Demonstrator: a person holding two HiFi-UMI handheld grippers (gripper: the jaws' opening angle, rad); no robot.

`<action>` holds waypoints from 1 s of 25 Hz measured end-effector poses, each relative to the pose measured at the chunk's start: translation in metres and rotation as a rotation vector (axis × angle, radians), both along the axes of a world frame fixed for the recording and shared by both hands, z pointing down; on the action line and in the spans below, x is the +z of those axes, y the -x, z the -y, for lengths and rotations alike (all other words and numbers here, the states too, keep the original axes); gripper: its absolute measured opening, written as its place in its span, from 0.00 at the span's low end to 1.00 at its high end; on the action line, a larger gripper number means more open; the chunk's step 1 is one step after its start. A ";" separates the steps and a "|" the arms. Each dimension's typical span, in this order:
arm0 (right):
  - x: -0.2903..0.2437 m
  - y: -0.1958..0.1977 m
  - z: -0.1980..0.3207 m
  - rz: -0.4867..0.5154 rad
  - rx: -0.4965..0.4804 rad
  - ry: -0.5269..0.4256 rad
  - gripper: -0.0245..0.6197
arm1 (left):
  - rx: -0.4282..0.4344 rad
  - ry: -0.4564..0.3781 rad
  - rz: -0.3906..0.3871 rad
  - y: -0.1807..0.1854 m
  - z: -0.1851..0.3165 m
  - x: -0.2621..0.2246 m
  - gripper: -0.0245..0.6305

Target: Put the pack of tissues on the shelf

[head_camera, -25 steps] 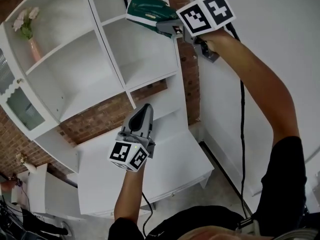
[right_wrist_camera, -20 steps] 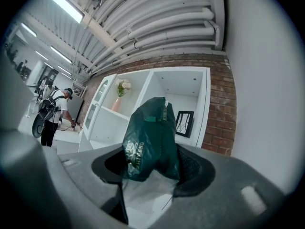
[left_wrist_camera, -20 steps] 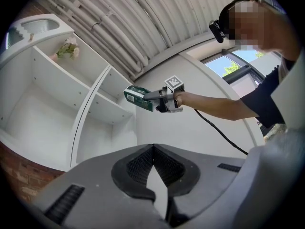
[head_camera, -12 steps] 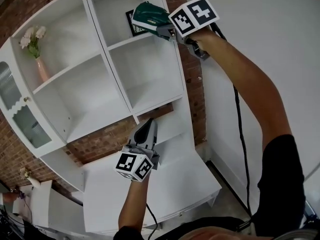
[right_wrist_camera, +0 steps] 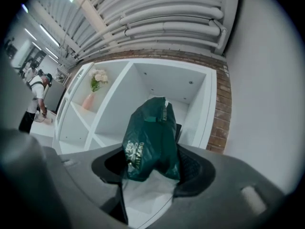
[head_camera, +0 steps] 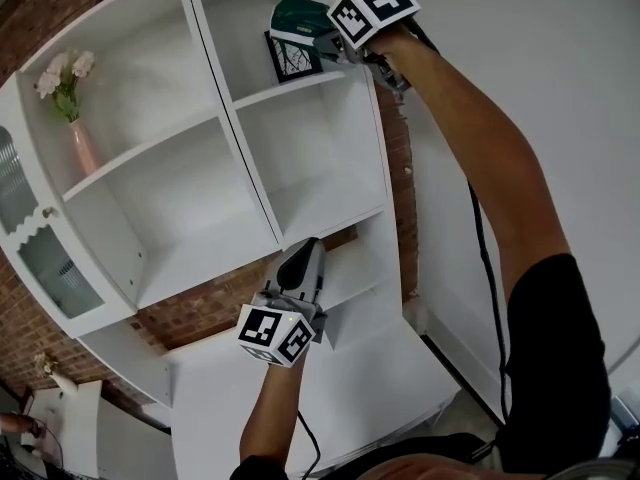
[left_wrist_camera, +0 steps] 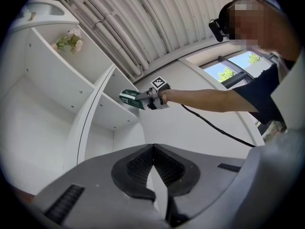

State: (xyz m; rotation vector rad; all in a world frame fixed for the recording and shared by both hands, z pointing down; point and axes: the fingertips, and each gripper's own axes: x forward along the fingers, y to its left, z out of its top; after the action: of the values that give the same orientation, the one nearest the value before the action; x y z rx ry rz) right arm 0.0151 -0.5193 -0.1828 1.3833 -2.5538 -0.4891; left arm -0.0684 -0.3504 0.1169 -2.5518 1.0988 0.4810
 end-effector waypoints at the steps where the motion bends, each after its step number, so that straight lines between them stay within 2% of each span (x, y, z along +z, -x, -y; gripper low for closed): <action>1: -0.001 0.004 0.007 -0.016 0.018 0.004 0.44 | 0.004 -0.003 0.001 0.004 0.001 -0.001 0.03; 11: 0.011 0.035 0.064 -0.101 0.104 0.078 0.44 | 0.007 -0.022 -0.019 0.040 0.017 -0.002 0.03; 19: 0.030 0.044 0.085 -0.171 0.098 0.131 0.47 | -0.013 -0.021 -0.040 0.039 0.028 -0.007 0.03; 22: 0.031 0.047 0.086 -0.161 0.082 0.120 0.50 | -0.016 -0.024 -0.042 0.039 0.028 -0.004 0.03; 25: 0.026 0.048 0.081 -0.091 0.039 0.090 0.58 | -0.022 -0.027 -0.047 0.040 0.028 -0.002 0.03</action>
State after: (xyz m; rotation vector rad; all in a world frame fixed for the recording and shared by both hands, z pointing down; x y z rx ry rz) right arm -0.0333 -0.6007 -0.1568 1.3454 -2.4409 -0.4145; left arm -0.1082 -0.3788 0.1153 -2.5141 1.1280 0.5491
